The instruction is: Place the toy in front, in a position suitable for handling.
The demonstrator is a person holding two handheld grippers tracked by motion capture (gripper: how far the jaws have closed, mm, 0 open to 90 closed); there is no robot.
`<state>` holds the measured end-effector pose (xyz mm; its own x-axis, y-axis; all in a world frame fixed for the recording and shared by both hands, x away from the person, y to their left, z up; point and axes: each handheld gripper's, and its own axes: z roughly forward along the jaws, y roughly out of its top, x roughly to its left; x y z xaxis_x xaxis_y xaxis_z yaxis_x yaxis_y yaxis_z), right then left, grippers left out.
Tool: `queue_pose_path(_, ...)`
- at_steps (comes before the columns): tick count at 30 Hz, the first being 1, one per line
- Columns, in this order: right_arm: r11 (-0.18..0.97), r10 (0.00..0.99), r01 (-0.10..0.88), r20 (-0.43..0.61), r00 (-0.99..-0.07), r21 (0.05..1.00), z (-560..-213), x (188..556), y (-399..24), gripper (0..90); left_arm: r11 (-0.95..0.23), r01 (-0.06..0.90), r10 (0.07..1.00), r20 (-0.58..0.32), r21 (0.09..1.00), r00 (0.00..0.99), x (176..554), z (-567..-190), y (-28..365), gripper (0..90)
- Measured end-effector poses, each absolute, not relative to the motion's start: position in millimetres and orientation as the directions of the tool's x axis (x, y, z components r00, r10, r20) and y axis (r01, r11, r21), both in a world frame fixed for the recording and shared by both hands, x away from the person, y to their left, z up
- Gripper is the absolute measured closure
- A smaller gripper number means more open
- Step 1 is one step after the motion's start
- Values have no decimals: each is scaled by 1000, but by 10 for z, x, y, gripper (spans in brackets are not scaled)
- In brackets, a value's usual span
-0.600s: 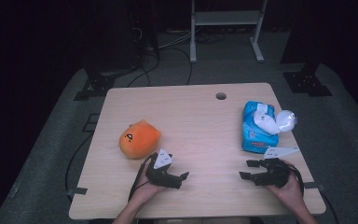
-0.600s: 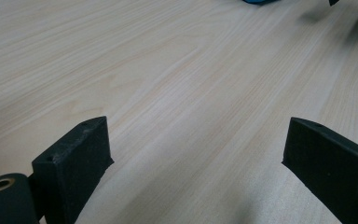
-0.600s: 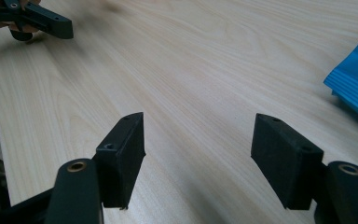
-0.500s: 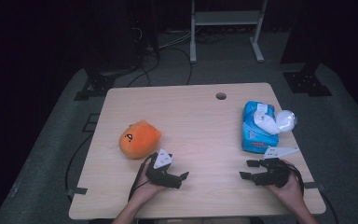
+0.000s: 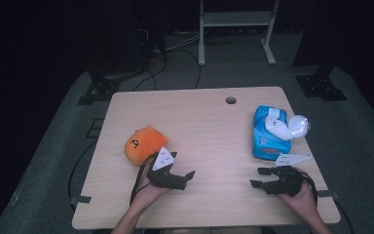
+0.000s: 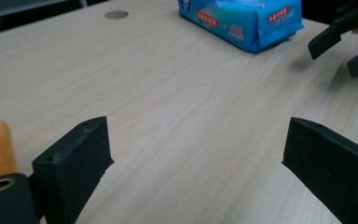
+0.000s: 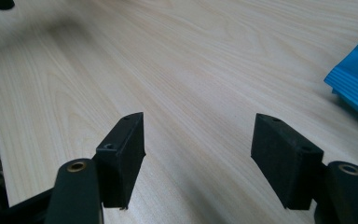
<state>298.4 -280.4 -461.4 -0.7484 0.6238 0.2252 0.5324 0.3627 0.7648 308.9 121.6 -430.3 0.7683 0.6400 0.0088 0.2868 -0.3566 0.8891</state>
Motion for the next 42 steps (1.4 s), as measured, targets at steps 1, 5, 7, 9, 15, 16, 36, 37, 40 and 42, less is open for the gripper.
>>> queue_pose_path(1, 360, 625, 531, 225, -748, 767, -4610, 2983, -2806, 335, -352, 284, 642, 10, 892, 766, 3095, -4270, 1232, 72)
queue_pose_path(5, 352, 629, 535, 229, -743, 768, -4606, 2981, -2816, 336, -363, 268, 643, 32, 892, 765, 3115, -4186, 1287, 71)
queue_pose_path(7, 348, 631, 536, 231, -741, 769, -4610, 2987, -2826, 336, -367, 264, 647, 41, 892, 761, 3138, -4125, 1342, 71)
queue_pose_path(9, 343, 632, 541, 238, -738, 768, -4614, 2992, -2832, 335, -361, 255, 657, 51, 897, 752, 3170, -4052, 1403, 71)
queue_pose_path(15, 344, 634, 543, 238, -736, 766, -4623, 2993, -2837, 335, -336, 234, 690, 70, 912, 720, 3285, -3822, 1614, 71)
queue_pose_path(16, 344, 635, 544, 238, -735, 765, -4624, 2993, -2839, 335, -339, 231, 695, 77, 912, 715, 3305, -3791, 1650, 71)
queue_pose_path(36, 357, 633, 549, 237, -737, 755, -4647, 2999, -2807, 335, -364, 335, 764, 73, 869, 641, 3587, -3974, 2278, 36)
queue_pose_path(37, 357, 633, 549, 237, -737, 755, -4647, 2999, -2807, 335, -364, 335, 764, 73, 869, 641, 3587, -3974, 2278, 36)
queue_pose_path(40, 363, 632, 551, 236, -738, 751, -4652, 2997, -2789, 335, -372, 363, 769, 64, 854, 637, 3634, -4078, 2315, 36)
queue_pose_path(42, 369, 631, 549, 231, -740, 750, -4653, 2993, -2777, 336, -371, 368, 771, 62, 853, 634, 3641, -4106, 2316, 35)
